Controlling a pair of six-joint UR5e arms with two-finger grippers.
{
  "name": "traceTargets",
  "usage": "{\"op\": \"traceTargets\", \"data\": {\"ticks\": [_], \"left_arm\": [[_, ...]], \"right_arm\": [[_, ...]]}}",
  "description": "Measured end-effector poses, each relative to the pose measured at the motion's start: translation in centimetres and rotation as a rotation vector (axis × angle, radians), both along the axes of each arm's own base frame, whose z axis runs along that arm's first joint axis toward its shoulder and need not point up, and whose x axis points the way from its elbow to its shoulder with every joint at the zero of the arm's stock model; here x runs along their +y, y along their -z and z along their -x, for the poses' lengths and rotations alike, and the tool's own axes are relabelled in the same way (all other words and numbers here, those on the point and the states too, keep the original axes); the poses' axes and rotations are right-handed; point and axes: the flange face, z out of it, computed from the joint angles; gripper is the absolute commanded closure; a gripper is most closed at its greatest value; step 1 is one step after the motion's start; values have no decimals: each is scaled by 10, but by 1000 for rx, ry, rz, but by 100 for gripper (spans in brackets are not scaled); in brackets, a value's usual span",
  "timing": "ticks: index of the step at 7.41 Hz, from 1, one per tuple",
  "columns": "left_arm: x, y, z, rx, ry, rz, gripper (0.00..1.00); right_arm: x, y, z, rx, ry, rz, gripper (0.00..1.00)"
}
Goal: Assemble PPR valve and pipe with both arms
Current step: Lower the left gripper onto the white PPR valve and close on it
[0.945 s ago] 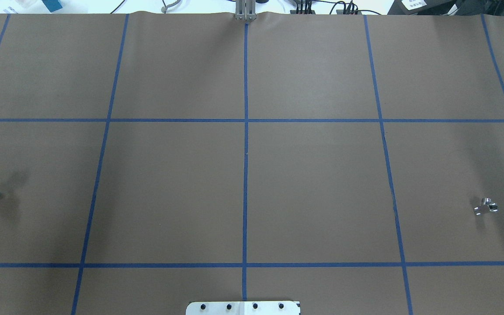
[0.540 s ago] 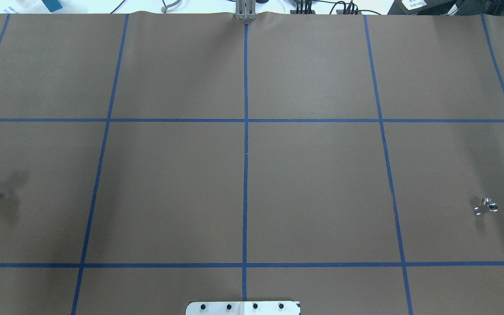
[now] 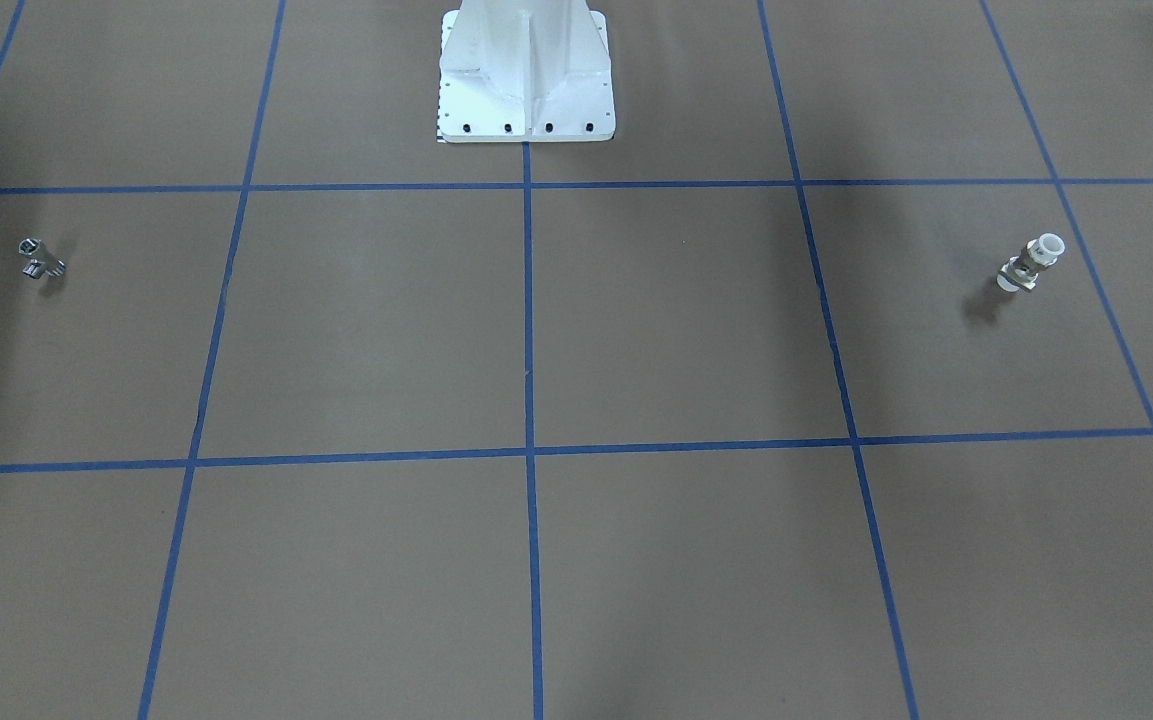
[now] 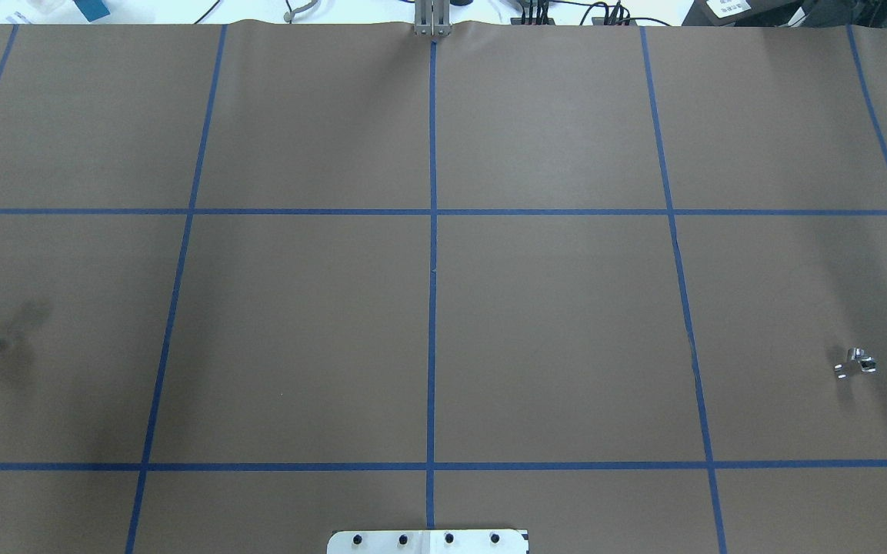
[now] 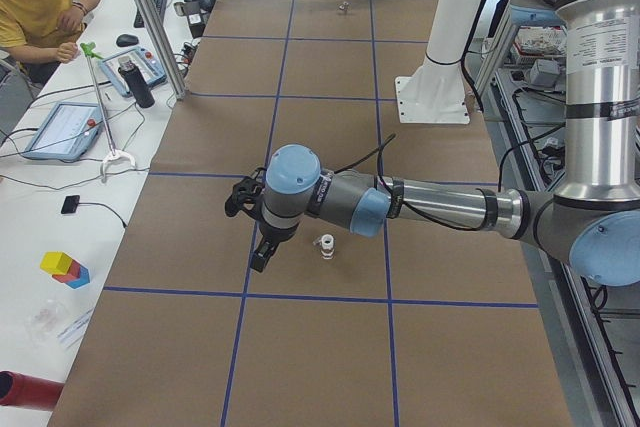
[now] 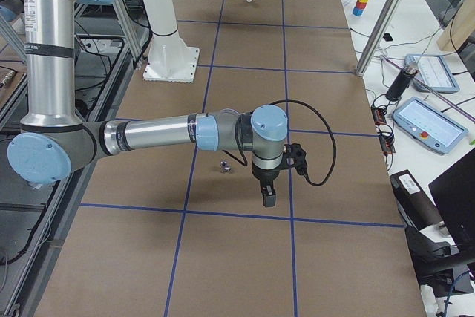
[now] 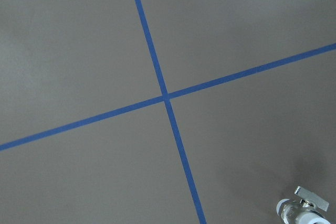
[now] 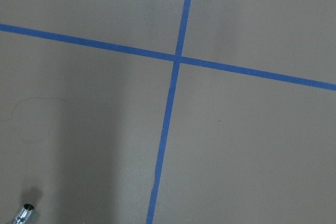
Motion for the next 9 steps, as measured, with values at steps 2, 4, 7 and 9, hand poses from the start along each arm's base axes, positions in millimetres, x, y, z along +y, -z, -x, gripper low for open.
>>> {"op": "traceTargets", "data": {"ticks": [2,4,7,9], "left_arm": [[-6,15,-27,71,4,-4,0],[10,13,-71,111,-35,-46,0],[52,-14,-124,108,-35,8,0],[66,-27,-152,68,-38,34,0]], "right_arm": [[0,0,0,-3,1,-43,0],[4,-3,1,-13,3,-62,0],[9,-9,1,-18,3,-54,0],[13,-14,2,-18,4,-47,0]]}}
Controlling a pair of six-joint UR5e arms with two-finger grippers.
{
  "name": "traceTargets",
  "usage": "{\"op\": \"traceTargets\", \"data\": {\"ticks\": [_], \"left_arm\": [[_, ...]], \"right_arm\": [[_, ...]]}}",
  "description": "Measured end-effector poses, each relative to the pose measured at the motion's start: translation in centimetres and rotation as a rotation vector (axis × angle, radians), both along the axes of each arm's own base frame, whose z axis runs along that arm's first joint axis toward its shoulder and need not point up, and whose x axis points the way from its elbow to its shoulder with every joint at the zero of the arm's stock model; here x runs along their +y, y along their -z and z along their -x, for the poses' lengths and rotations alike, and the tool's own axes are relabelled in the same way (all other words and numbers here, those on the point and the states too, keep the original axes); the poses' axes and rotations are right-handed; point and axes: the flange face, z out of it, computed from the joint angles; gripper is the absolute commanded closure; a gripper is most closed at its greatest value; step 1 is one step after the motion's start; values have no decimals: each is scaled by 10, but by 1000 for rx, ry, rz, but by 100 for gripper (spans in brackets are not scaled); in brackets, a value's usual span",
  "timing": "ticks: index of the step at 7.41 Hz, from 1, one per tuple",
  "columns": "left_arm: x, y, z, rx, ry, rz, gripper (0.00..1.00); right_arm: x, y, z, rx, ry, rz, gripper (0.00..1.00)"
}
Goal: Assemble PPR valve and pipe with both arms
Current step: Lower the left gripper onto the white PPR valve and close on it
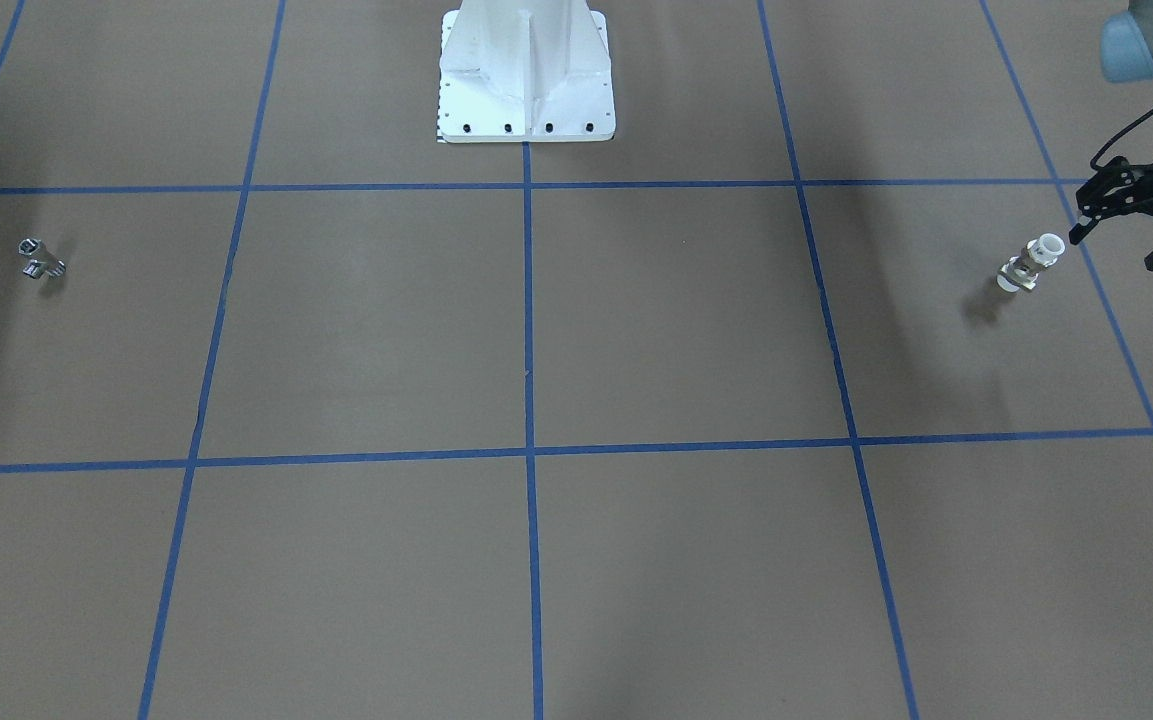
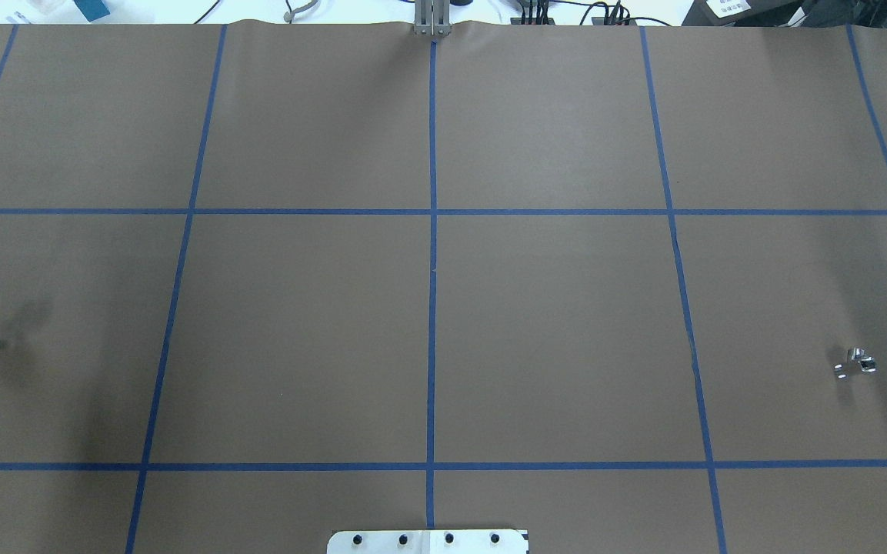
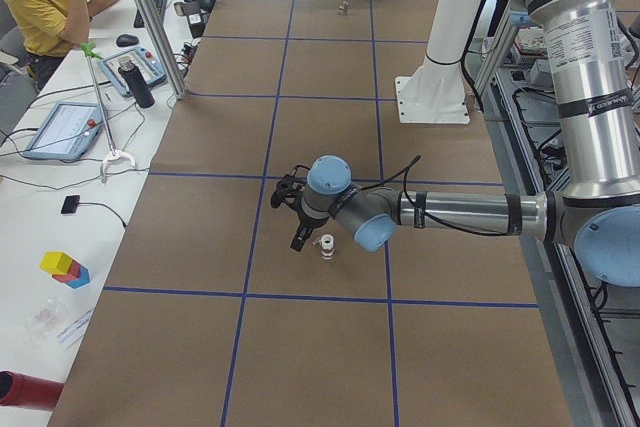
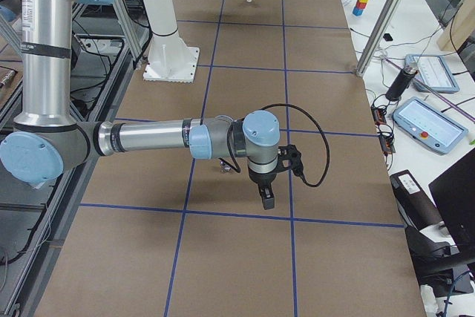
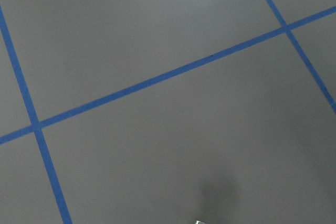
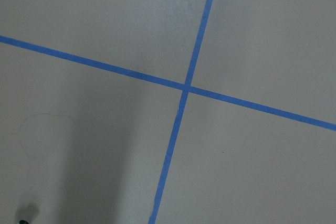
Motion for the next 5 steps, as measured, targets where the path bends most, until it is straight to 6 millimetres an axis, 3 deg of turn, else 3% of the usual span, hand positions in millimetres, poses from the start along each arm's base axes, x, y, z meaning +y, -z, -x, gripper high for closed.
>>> {"op": "traceTargets", "data": {"ticks": [5], "left_arm": [[16,-27,-37,-64,-44,47,0]], "right_arm": [[10,-9,1,-6,-1,-2,0]]}}
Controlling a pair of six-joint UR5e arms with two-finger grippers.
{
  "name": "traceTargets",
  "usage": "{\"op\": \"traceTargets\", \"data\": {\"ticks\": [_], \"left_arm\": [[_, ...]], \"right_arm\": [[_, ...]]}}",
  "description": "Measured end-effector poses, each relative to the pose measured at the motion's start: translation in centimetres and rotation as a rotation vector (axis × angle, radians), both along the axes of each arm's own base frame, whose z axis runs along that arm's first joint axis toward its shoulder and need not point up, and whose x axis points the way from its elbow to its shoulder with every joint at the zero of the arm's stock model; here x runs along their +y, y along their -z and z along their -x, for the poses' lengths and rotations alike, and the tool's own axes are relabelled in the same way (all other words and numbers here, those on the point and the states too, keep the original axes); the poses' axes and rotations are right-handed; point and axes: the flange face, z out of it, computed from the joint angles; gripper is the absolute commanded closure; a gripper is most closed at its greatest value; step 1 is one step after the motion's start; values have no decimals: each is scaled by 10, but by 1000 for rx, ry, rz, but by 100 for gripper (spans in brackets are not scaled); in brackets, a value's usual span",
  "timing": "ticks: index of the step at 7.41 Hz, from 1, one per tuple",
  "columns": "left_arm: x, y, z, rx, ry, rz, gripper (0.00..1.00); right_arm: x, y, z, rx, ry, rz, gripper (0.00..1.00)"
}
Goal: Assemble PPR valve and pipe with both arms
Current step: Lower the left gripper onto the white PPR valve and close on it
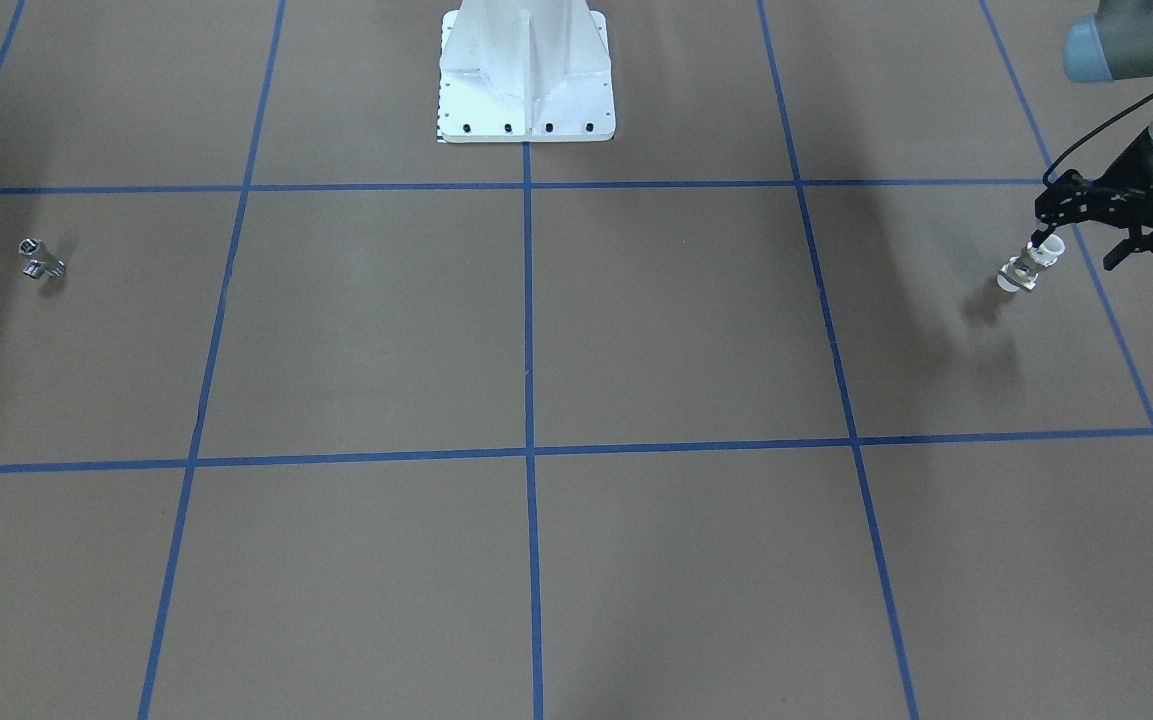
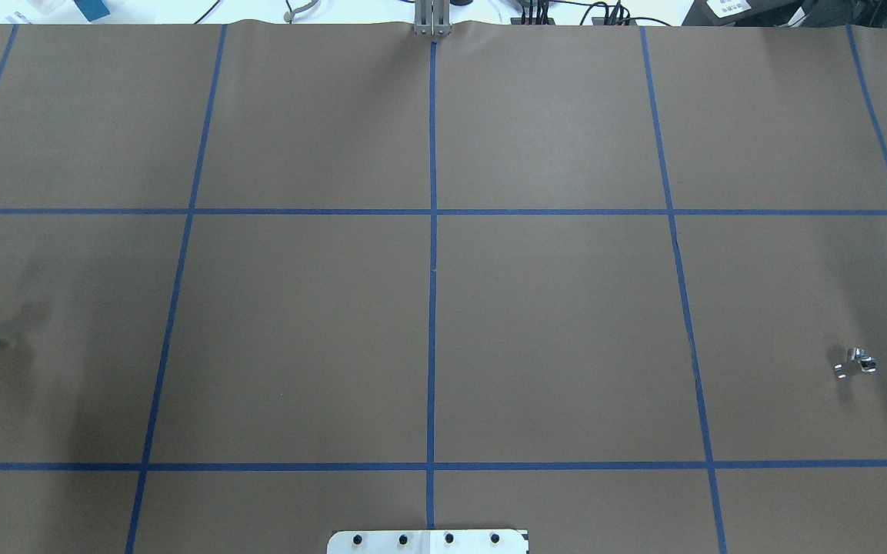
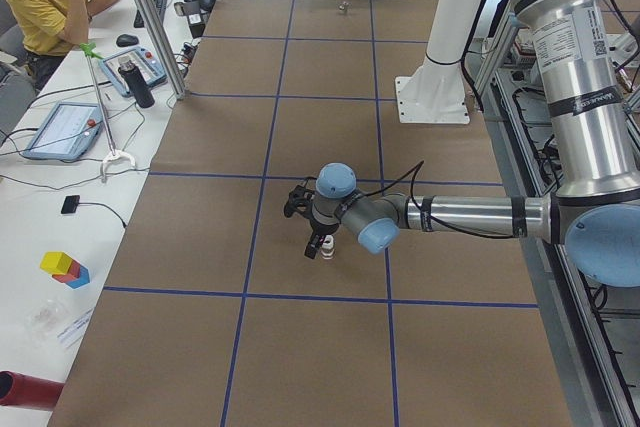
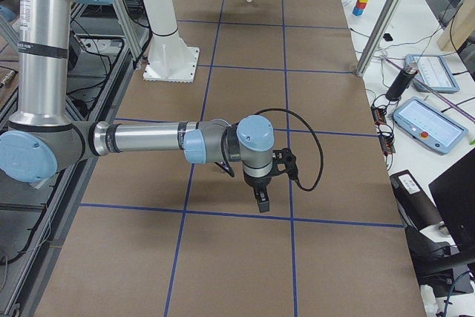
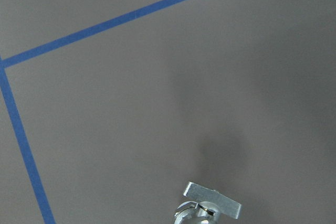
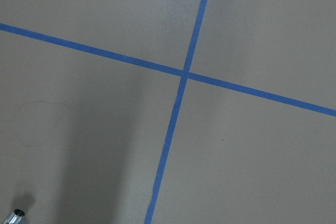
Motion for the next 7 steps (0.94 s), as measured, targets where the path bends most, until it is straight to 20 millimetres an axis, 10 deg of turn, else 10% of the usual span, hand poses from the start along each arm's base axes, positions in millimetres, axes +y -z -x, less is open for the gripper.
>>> {"op": "traceTargets", "data": {"ticks": [7], "left_arm": [[6,-8,-31,-22,-34,27,14]], "right_arm": [[0,0,0,-2,-1,0,0]]}}
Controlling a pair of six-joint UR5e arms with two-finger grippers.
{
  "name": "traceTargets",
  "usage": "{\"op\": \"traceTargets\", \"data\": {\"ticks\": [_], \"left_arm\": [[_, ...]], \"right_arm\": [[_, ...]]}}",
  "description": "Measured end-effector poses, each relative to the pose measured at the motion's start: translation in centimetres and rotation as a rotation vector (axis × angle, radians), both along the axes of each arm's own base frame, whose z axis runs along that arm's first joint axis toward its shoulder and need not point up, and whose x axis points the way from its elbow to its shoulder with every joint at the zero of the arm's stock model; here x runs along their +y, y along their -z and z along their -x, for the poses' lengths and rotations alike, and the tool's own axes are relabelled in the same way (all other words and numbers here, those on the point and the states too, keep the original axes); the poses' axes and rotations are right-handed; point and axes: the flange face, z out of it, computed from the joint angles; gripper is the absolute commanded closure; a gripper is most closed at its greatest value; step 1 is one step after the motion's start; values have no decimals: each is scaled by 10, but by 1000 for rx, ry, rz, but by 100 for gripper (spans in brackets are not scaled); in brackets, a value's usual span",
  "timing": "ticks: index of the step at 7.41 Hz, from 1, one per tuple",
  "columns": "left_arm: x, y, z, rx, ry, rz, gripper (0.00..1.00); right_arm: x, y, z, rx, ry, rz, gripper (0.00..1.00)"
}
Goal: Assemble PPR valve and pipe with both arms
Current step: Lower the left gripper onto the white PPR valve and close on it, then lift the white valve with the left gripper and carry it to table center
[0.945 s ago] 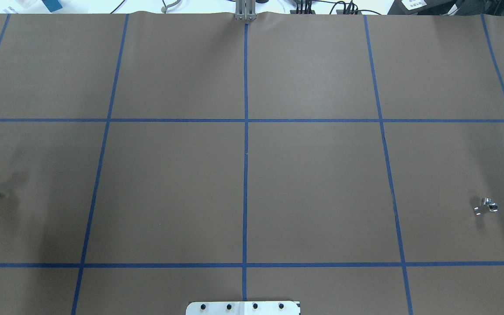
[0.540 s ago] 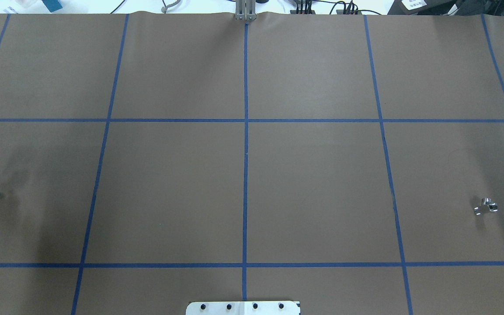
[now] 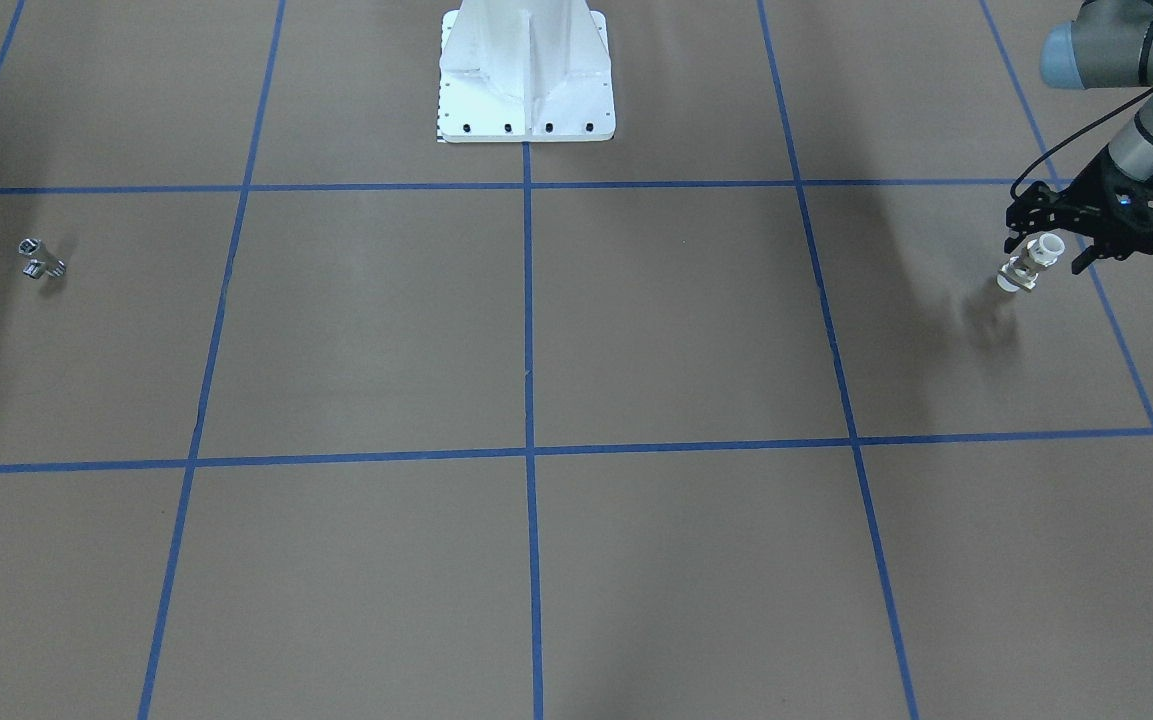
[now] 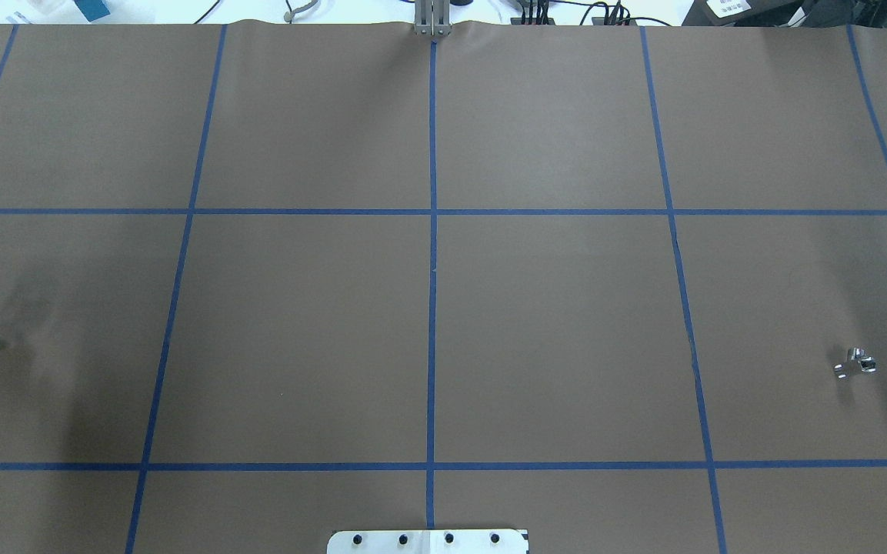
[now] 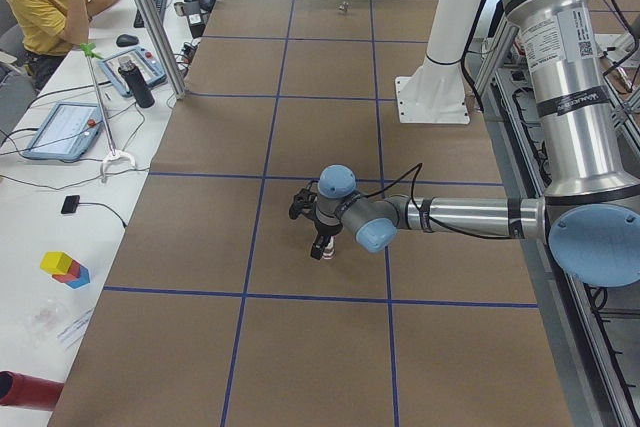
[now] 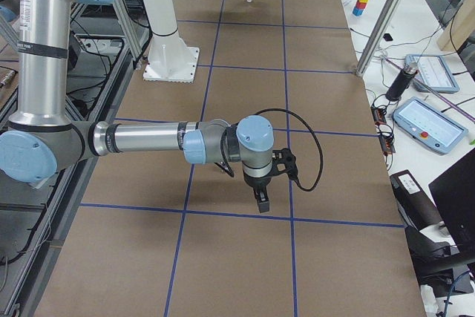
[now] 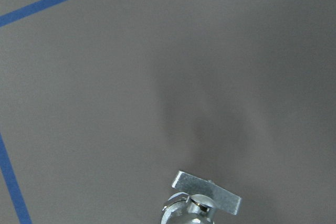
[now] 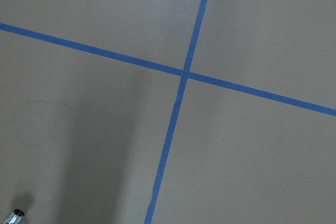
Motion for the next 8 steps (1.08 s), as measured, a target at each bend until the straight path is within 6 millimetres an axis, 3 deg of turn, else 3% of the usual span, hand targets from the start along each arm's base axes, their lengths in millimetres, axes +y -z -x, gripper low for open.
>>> {"op": "traceTargets", "data": {"ticks": [1,2,4,5,8], "left_arm": [[0,-2,-1,-2,-2,1,14],[1,-2,-1,-4,-4,2,23],[2,-3,-3,-6,-10,3,92],[3,-4,-3,-7,-12,2,100],[-2,5,-6,-1,-11,-22,100]], "right_arm": [[0,0,0,0,0,0,0],[0,0,0,0,0,0,0],[0,0,0,0,0,0,0],[0,1,0,-1,0,-1,0],[-1,1,0,-4,-1,-2,0]]}}
